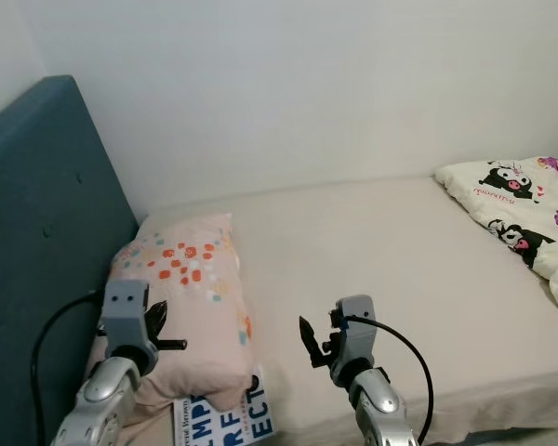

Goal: Clean up the room

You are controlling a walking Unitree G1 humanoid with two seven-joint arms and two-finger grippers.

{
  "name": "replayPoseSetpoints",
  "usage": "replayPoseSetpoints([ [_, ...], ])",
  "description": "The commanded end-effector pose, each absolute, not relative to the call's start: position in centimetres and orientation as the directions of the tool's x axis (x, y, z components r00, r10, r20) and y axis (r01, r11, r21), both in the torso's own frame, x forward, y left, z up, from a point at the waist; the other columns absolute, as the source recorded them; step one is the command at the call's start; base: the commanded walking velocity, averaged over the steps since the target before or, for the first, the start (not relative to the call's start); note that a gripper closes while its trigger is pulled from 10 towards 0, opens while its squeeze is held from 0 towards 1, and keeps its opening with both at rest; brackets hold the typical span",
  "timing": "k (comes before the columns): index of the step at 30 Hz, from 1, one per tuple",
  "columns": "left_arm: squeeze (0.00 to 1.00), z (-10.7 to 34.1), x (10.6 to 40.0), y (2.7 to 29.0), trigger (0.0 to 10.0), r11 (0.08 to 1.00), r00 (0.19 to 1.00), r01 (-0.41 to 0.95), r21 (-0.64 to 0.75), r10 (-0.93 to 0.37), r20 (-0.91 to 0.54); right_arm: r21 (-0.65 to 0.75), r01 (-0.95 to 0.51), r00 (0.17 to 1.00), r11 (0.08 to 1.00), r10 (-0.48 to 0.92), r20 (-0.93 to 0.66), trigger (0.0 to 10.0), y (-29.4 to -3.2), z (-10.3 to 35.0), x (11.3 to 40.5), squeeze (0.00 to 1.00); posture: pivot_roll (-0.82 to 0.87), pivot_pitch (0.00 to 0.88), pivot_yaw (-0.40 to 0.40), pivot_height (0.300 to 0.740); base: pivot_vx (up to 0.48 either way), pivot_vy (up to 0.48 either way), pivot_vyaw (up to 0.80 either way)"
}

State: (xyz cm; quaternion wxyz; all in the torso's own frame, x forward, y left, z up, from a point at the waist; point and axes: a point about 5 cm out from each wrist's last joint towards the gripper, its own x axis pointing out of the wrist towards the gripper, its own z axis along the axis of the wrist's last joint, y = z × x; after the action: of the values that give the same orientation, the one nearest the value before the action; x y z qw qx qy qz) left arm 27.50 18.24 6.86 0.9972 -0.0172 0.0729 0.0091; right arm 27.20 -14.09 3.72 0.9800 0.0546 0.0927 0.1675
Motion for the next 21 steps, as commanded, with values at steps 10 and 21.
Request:
replayPoseSetpoints([
  [10,0.0,7.02,27.53,18.14,10.0,1.0,0.987,-0.005,-0.009,0.004,-0.161,0.153,-0.316,0.922,0.936,0.341,-0.182,10.0,-14.31,3.36,26.76,0.0,-0.02,0.054,0.001,0.74,0.0,-0.465,0.0],
  [21,0.0,6.73,27.32,17.94,10.0,0.998,0.976,0.057,0.001,-0.055,-0.212,0.162,-0.323,0.919,0.932,0.35,-0.18,10.0,-14.2,3.29,26.51,0.0,-0.02,0.061,0.007,0.74,0.0,-0.138,0.0],
])
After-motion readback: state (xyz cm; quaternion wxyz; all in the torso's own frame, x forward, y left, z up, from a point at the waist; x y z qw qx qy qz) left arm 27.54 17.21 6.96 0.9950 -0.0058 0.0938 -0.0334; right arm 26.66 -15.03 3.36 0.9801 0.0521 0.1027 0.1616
